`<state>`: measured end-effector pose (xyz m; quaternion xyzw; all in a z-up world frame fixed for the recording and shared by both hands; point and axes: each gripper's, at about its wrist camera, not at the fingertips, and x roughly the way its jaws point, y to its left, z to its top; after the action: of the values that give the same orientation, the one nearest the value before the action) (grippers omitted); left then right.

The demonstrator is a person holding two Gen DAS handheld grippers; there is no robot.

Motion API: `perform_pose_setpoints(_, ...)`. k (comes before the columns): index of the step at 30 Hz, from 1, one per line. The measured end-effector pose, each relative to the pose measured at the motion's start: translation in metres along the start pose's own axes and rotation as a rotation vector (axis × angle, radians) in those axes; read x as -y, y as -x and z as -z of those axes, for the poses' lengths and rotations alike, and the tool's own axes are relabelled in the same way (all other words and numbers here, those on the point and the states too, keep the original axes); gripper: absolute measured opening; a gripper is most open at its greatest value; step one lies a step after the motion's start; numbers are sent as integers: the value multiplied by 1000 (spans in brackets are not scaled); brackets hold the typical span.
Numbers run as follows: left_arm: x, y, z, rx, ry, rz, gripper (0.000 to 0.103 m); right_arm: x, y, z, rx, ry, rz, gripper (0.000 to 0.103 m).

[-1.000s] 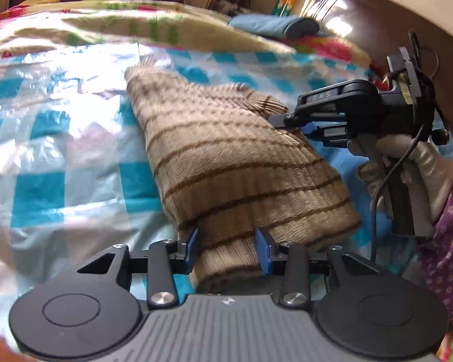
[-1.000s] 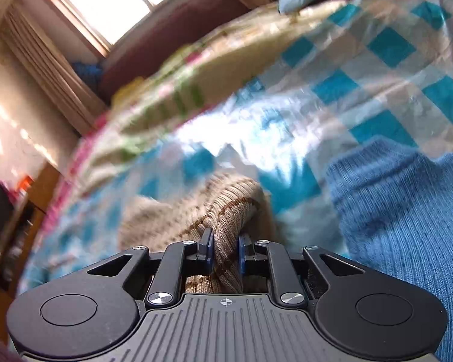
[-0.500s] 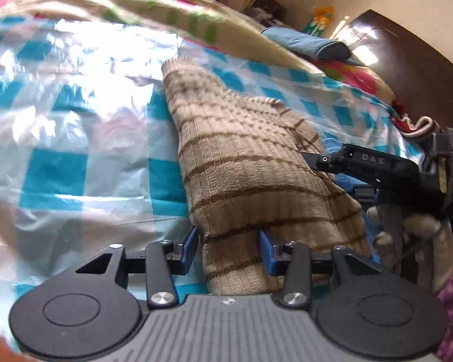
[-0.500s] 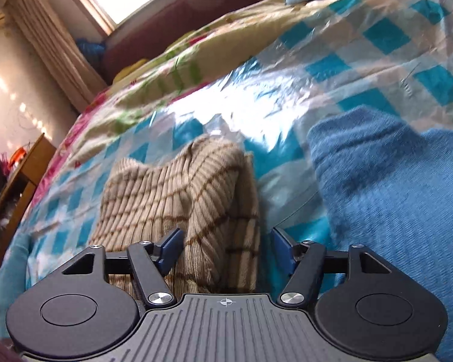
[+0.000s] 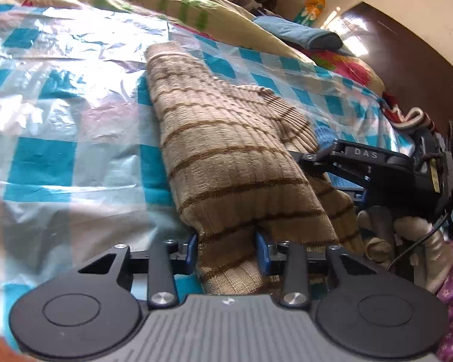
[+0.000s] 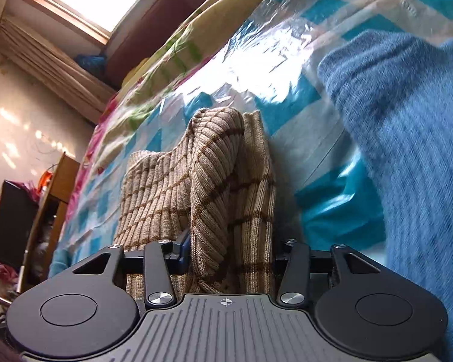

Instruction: Fold small clothes

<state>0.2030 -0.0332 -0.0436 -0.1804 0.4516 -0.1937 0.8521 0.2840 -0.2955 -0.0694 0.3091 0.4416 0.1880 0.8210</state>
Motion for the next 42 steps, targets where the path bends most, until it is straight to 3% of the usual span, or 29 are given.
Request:
perform_pose_setpoints(4, -12, 28, 17, -33, -4, -25, 41, -20, -2, 28, -68, 35, -46, 43)
perform_pose_setpoints(8, -36, 59, 36, -47, 56, -46, 42, -45, -1, 51, -128, 119, -45, 46)
perform_pose_setpoints(15, -42, 84, 34, 42, 69, -58, 41, -58, 29, 26, 2, 165, 49, 53)
perform_pose_setpoints(20, -40, 69, 23, 56, 61, -61, 42, -56, -7, 16, -48, 143, 72, 56)
perform_pose_setpoints(21, -39, 65, 22, 55, 59, -66, 42, -57, -14, 16, -45, 145, 75, 55)
perform_pose_setpoints(25, -38, 66, 21, 63, 51, -65, 42, -71, -10, 19, 3, 193, 59, 31)
perform_pose_setpoints(31, -46, 68, 26, 93, 82, -63, 43, -86, 18, 19, 133, 196, -111, 22)
perform_pose_setpoints(34, -43, 64, 32, 90, 59, -86, 43, -90, 12, 23, 152, 228, -138, 22)
perform_pose_setpoints(39, -41, 64, 35, 82, 55, -87, 44, -101, 9, 23, 159, 311, -141, 22)
perform_pose_setpoints(40, -42, 63, 34, 80, 61, -85, 45, -96, 4, 19, 149, 287, -111, 22)
perform_pose_setpoints(42, -42, 61, 35, 74, 65, -80, 50, -76, -17, 12, 109, 247, 28, 22)
